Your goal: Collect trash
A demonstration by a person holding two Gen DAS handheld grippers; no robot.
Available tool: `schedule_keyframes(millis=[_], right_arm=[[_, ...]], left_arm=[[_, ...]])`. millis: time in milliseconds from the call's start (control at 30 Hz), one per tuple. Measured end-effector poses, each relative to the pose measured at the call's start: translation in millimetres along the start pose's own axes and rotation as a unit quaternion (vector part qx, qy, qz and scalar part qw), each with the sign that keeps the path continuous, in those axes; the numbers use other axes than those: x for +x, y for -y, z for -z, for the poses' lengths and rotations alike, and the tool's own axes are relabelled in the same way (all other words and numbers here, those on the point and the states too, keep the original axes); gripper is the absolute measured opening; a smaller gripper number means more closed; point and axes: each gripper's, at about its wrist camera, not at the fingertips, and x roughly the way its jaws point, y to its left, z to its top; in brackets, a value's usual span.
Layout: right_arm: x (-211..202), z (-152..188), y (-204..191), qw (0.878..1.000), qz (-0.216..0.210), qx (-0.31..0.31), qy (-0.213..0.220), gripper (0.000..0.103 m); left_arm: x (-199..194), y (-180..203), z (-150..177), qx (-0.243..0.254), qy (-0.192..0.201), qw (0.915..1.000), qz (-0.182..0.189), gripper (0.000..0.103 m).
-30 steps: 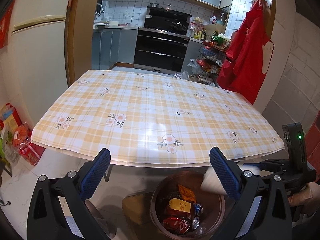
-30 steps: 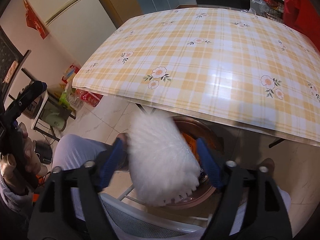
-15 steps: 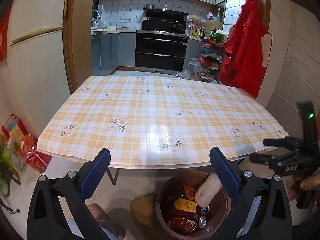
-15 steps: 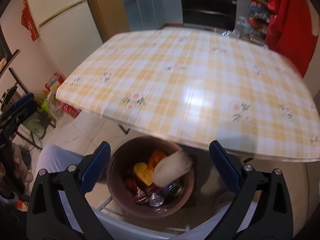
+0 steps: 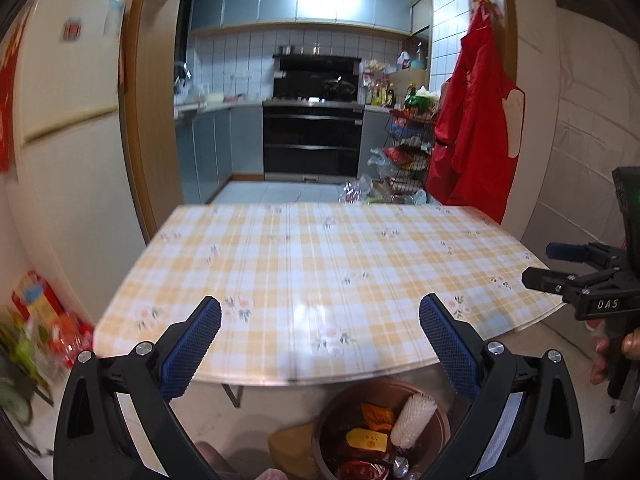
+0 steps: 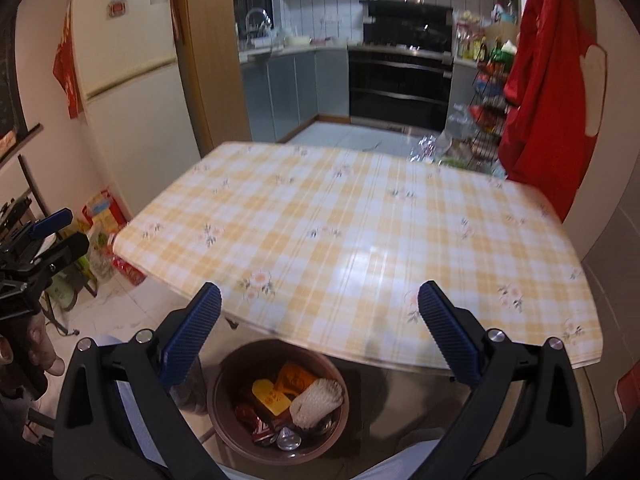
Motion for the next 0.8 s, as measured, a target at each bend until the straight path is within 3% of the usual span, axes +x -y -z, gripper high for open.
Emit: schedule_keyframes(millis=[400,800], right_arm=[[-64.2,-26.5,3.8,0.997,0.029,0.011,0.071,0.097],[-76.5,-31.0,11.7,0.995,0.044,0.021,0.084,0.097]], left_arm=[[-42.6,21.4,-45.4,0.036,0.056,0.9977,-0.009,0.097],[-55.8,35.2,-59.6,0.049,0.073,0.9961,-0.008,0.097]])
